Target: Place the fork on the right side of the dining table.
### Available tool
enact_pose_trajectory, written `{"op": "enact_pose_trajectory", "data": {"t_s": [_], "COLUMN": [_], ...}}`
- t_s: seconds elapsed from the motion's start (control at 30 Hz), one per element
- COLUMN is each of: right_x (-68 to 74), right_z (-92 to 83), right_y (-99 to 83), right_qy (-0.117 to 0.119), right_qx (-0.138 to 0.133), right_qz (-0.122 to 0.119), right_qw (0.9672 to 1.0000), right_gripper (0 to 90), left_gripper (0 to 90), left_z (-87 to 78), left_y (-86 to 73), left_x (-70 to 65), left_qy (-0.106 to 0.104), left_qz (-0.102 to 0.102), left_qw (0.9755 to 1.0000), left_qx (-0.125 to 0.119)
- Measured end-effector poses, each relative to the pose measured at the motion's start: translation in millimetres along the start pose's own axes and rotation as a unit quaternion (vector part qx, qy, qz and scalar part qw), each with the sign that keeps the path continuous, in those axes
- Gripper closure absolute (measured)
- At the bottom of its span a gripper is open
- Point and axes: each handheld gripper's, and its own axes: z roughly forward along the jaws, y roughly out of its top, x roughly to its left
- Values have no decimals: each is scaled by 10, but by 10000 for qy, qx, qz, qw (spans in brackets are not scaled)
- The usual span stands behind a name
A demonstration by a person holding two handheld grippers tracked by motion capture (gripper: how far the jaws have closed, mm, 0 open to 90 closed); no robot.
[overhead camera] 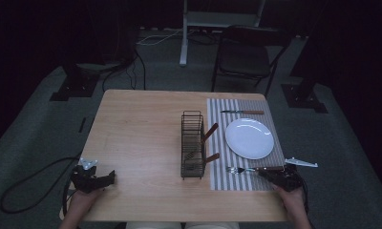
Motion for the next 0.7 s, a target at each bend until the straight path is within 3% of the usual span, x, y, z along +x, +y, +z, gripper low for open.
{"op": "enact_pose_trajectory", "data": {"t_s": [0.37,0.7], "right_x": [-55,22], "right_z": [-2,-93], "right_y": [-69,-205], "right_qy": [-116,-555], "right_qx": [117,-54], "right_qz": [17,-156], "right_qw": [9999,9983], "right_gripper": [459,410], "left_gripper": [4,4], "left_z": [0,-2], "left_y": [0,-2], "left_x": [0,-4], "left_qy": [0,9], "left_qz": [0,-14], "left_qw": [10000,10000], "left_qx": [0,-1]}}
